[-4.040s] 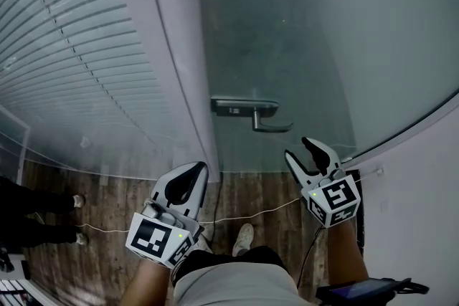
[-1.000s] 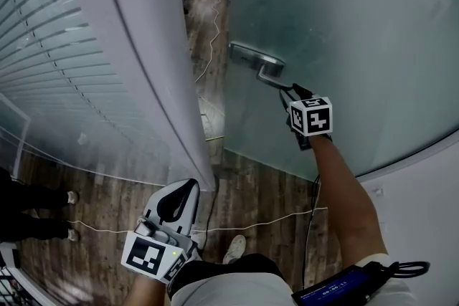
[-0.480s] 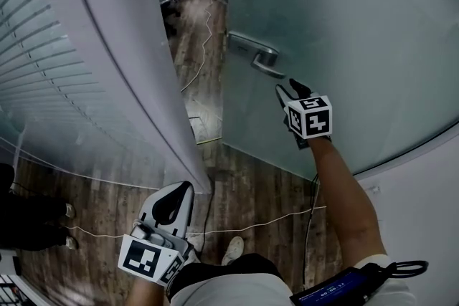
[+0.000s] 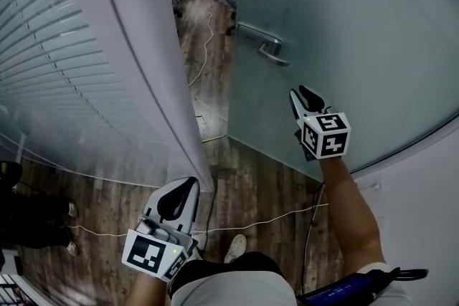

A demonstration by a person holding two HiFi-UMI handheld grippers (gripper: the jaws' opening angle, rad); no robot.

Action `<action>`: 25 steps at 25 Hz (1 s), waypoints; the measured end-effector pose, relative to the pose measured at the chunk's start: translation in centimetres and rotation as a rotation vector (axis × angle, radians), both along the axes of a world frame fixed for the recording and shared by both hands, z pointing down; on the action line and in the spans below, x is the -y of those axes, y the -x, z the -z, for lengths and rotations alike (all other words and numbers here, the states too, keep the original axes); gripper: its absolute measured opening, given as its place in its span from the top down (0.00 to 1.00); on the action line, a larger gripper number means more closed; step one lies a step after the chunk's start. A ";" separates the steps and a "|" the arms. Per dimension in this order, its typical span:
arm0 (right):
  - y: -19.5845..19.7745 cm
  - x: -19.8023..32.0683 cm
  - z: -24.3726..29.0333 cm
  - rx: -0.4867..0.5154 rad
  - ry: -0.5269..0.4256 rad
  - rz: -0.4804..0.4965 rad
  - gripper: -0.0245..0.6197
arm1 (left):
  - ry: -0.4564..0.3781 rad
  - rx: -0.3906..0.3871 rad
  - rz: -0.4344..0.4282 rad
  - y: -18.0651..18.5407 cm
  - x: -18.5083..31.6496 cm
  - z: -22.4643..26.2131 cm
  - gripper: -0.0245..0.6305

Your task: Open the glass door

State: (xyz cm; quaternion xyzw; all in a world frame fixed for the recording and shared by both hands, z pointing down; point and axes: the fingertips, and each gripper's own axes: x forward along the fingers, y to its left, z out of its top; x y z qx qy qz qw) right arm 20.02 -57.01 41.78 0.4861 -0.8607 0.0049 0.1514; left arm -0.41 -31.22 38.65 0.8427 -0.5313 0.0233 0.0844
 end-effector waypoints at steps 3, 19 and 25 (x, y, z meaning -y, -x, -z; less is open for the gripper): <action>-0.1 -1.5 2.2 0.025 -0.049 -0.031 0.89 | -0.008 -0.009 -0.006 0.9 0.1 0.9 0.96; 3.5 -20.1 9.4 0.155 -0.216 -0.144 0.96 | -0.082 -0.008 -0.202 4.0 -3.0 3.9 0.96; 5.0 -28.0 8.9 0.173 -0.207 -0.203 0.96 | -0.090 -0.020 -0.283 5.8 -5.4 3.8 0.96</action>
